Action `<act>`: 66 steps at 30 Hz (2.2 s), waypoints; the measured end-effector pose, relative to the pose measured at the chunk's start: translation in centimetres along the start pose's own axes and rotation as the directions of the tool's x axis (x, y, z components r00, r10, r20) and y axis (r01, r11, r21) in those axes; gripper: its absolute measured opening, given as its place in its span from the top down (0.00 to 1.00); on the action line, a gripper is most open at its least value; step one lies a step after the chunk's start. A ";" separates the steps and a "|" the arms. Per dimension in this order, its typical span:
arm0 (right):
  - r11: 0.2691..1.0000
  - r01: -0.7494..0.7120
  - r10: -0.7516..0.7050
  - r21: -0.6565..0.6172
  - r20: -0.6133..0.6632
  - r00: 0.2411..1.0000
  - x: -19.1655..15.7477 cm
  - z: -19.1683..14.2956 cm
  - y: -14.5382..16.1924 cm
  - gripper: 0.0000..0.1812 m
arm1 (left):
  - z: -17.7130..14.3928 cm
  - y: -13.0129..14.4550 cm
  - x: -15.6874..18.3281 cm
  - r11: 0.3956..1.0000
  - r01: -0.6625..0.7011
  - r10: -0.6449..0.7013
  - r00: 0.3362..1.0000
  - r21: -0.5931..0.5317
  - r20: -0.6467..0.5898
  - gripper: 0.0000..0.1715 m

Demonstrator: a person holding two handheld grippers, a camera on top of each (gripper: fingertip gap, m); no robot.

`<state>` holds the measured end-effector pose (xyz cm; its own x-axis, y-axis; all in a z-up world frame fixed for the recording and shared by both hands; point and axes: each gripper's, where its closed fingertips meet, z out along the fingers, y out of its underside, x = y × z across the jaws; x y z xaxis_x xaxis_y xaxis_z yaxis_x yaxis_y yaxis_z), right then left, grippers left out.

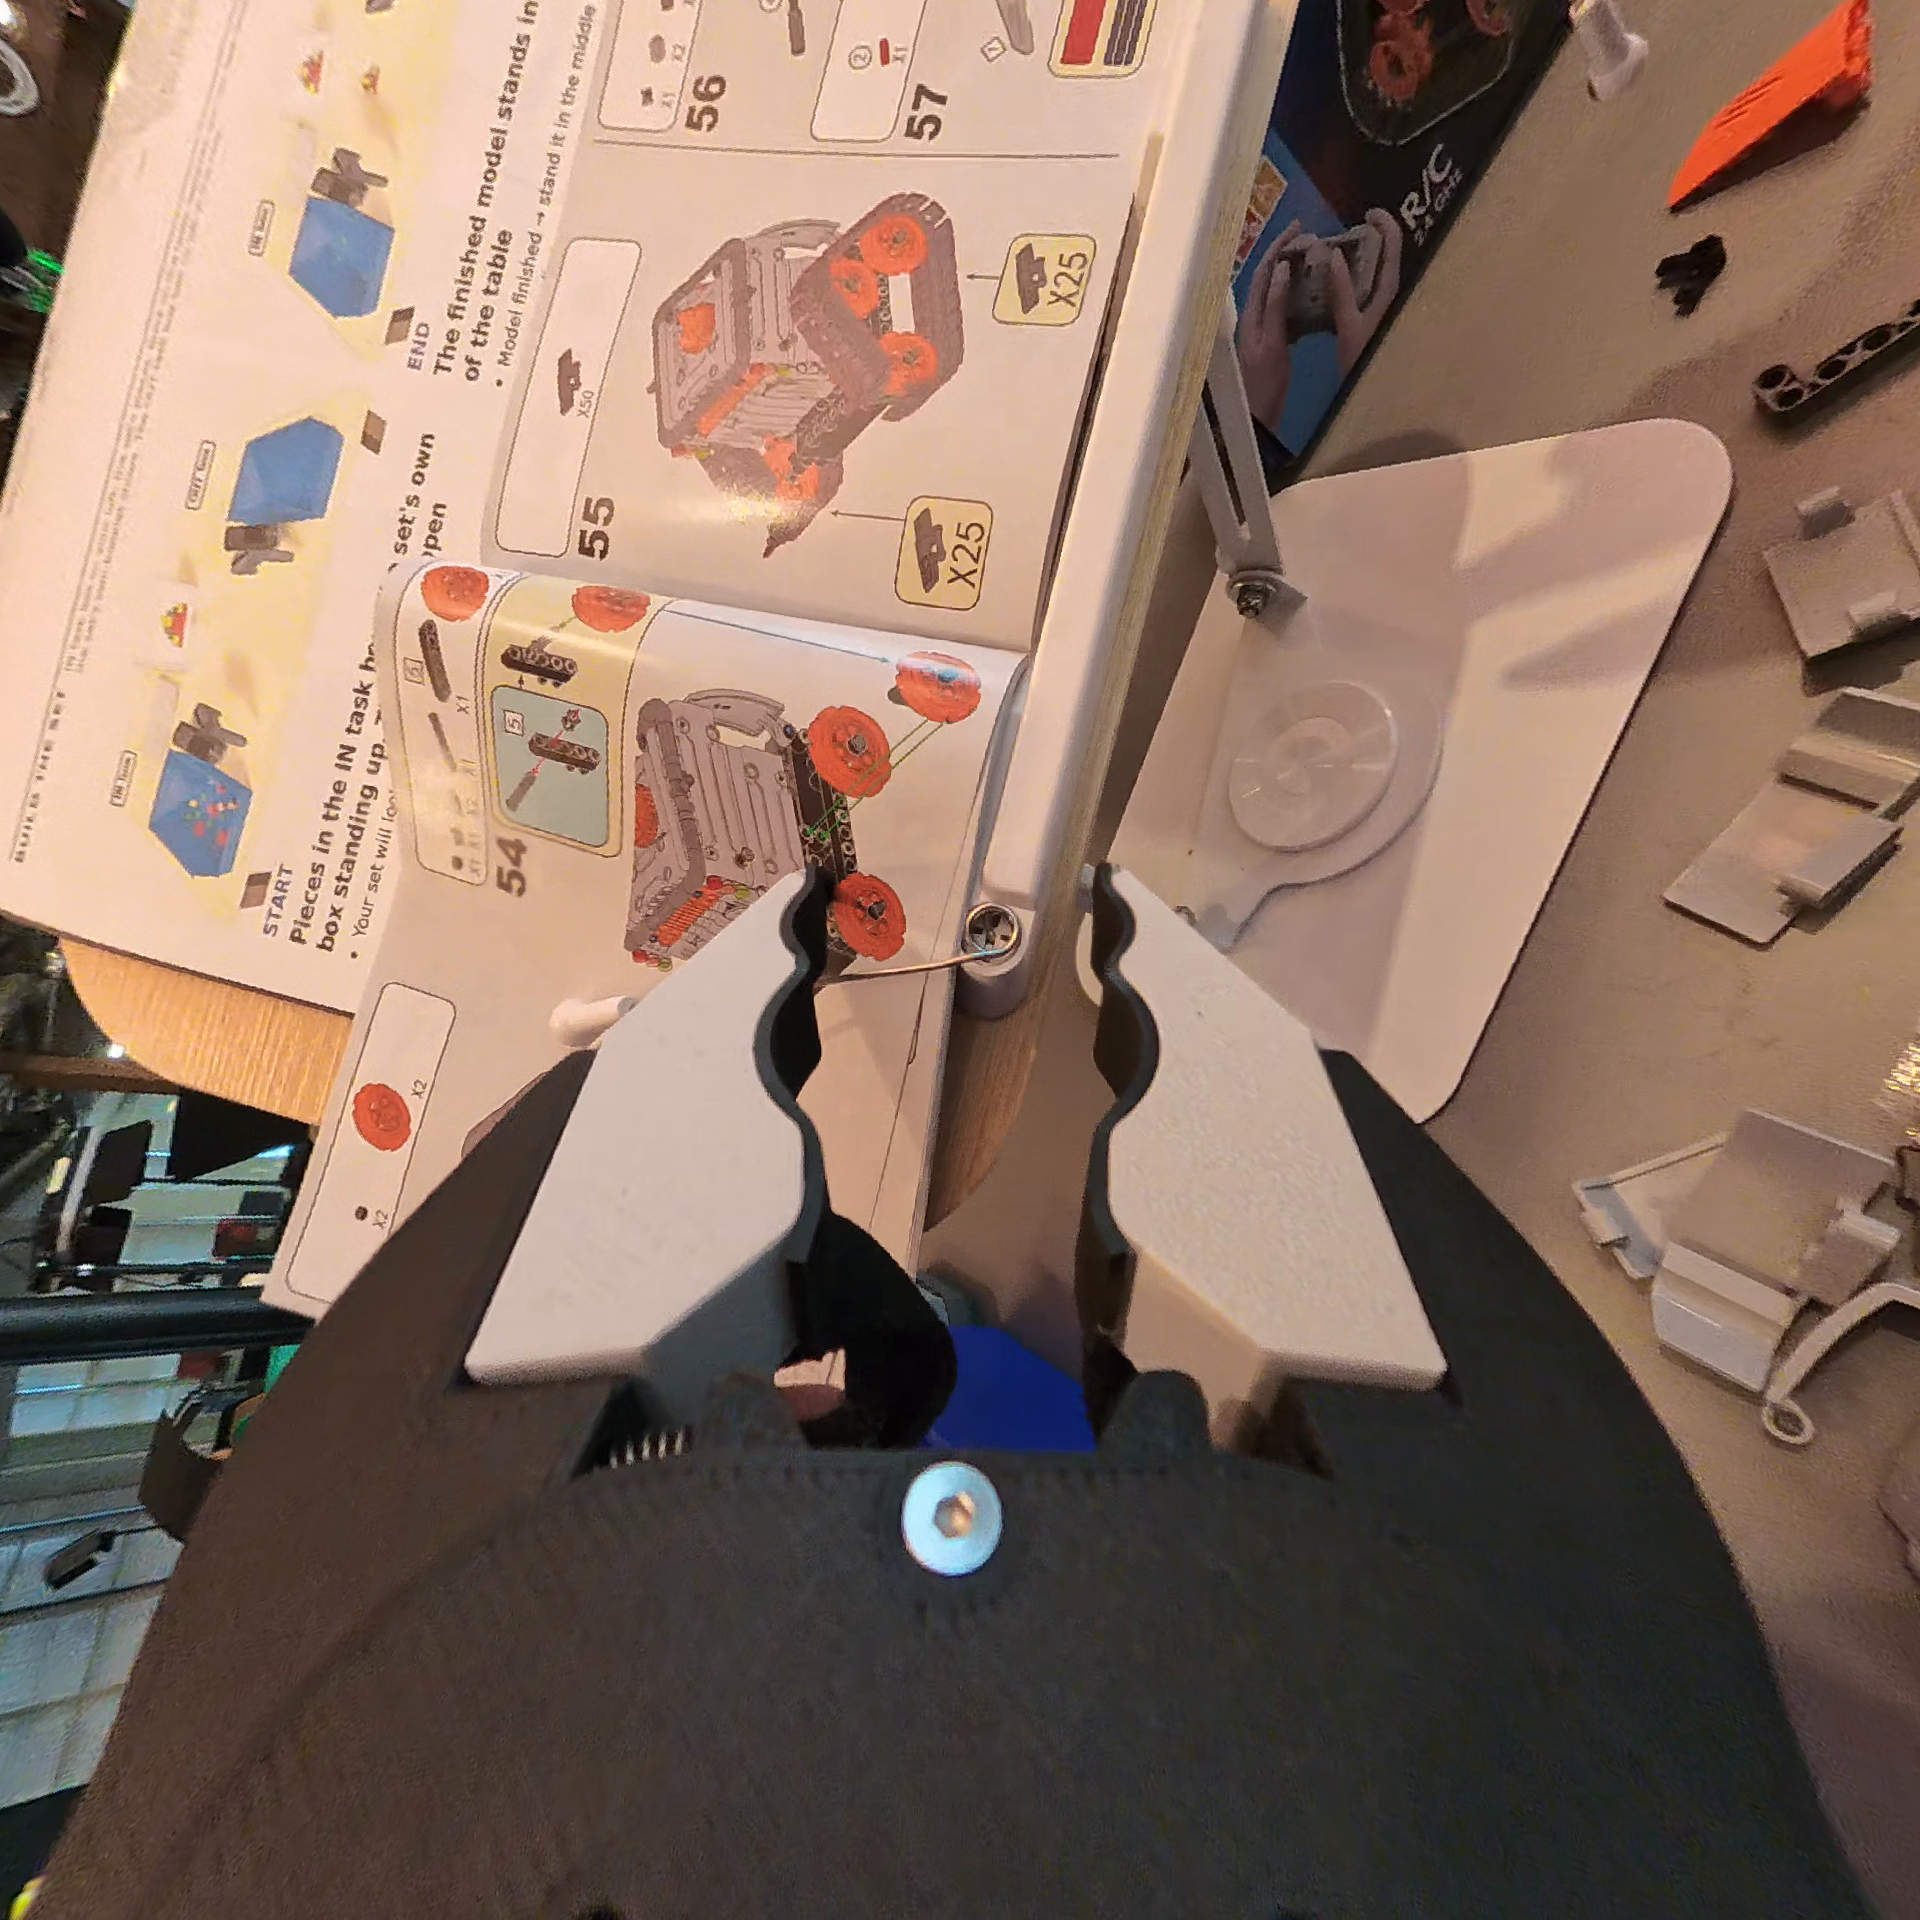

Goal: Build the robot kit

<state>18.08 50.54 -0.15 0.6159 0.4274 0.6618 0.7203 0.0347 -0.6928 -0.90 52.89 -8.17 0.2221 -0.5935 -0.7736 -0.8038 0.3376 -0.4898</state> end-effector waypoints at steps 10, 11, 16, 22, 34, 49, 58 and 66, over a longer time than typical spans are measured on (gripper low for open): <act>0.999 -0.024 0.025 -0.028 0.049 0.998 2.9 5.1 1.0 0.64 | -1.0 0.5 0.2 1.000 0.020 -0.020 1.000 -0.020 -0.003 0.72; 0.999 -0.030 0.032 -0.027 0.057 0.998 3.1 5.3 1.0 0.64 | -1.0 0.6 0.3 0.999 0.017 -0.017 1.000 -0.028 -0.006 0.72; 0.998 -0.023 0.025 -0.053 0.032 0.999 4.2 4.6 2.1 0.63 | -1.0 0.7 0.5 0.999 0.031 -0.032 0.999 -0.034 -0.022 0.74; 0.996 -0.003 0.006 -0.095 0.030 1.000 4.8 1.3 3.7 0.64 | -1.1 0.7 0.5 0.999 0.033 -0.034 0.999 -0.042 -0.022 0.75; 0.991 0.076 -0.074 -0.108 0.019 0.997 2.3 -2.1 2.9 0.65 | -2.2 1.1 0.1 0.994 0.091 -0.093 0.995 -0.055 -0.033 0.79; 0.991 -0.052 0.069 -0.124 0.134 0.989 1.5 4.5 4.1 0.63 | -2.5 1.3 0.8 0.993 0.112 -0.115 0.989 -0.033 -0.096 0.81; 0.997 -0.049 0.057 -0.057 0.145 0.988 2.6 6.3 2.7 0.62 | -2.9 1.8 0.4 0.990 0.141 -0.143 0.985 -0.032 -0.097 0.81; 0.999 -0.023 0.028 -0.032 0.160 0.987 2.9 7.6 2.0 0.61 | -2.8 1.9 0.8 0.989 0.143 -0.147 0.982 -0.043 -0.116 0.81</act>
<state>18.93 58.75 -1.78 0.5766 0.5676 0.5876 0.7155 -0.0037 -0.6986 -3.80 51.00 -8.65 0.2720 -0.7174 -0.6413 -0.7869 0.2178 -0.5774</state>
